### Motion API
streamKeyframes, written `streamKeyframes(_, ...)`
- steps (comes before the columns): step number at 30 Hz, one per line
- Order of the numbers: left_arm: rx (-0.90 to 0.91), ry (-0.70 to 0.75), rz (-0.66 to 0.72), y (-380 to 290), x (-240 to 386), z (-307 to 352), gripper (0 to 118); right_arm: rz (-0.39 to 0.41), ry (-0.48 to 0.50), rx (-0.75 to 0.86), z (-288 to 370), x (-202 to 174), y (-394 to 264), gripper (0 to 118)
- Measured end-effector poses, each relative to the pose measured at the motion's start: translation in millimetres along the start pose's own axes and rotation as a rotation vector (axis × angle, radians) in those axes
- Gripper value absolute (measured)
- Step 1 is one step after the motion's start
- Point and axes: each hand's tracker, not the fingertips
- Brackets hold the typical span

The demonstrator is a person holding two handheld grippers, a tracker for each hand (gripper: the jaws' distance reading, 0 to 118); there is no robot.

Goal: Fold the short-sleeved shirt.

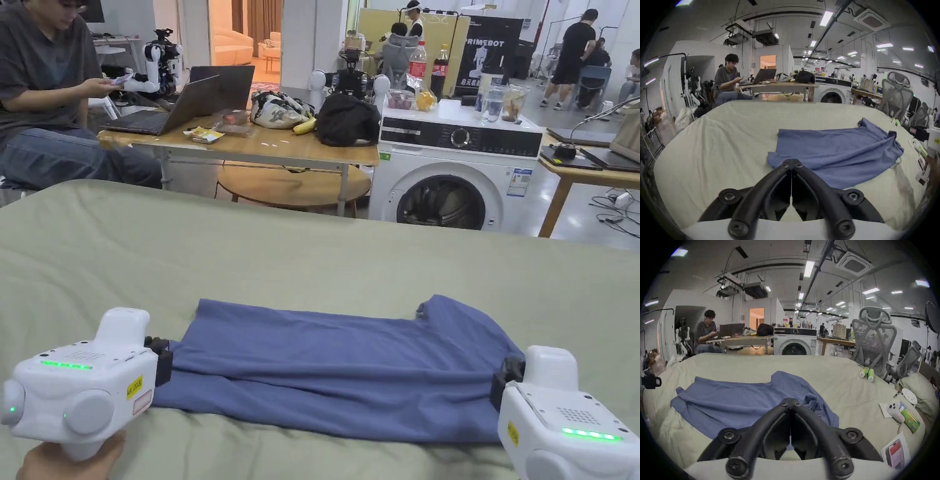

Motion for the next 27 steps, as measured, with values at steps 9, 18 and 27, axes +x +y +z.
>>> streamKeyframes(9,-0.378,-0.065,0.159,19.7,-37.5,-71.5,20,-0.016,-0.008,-0.071,-4.0,15.5,-12.2,0)
streamKeyframes(18,-0.590,0.044,0.084,-7.4,-22.9,-117.6,60,-0.003,-0.047,-0.117,-3.3,32.3,-19.3,0)
streamKeyframes(27,-0.487,-0.041,0.039,-9.1,-16.5,-100.9,1,-0.046,-0.063,-0.231,-23.9,68.1,-5.3,0)
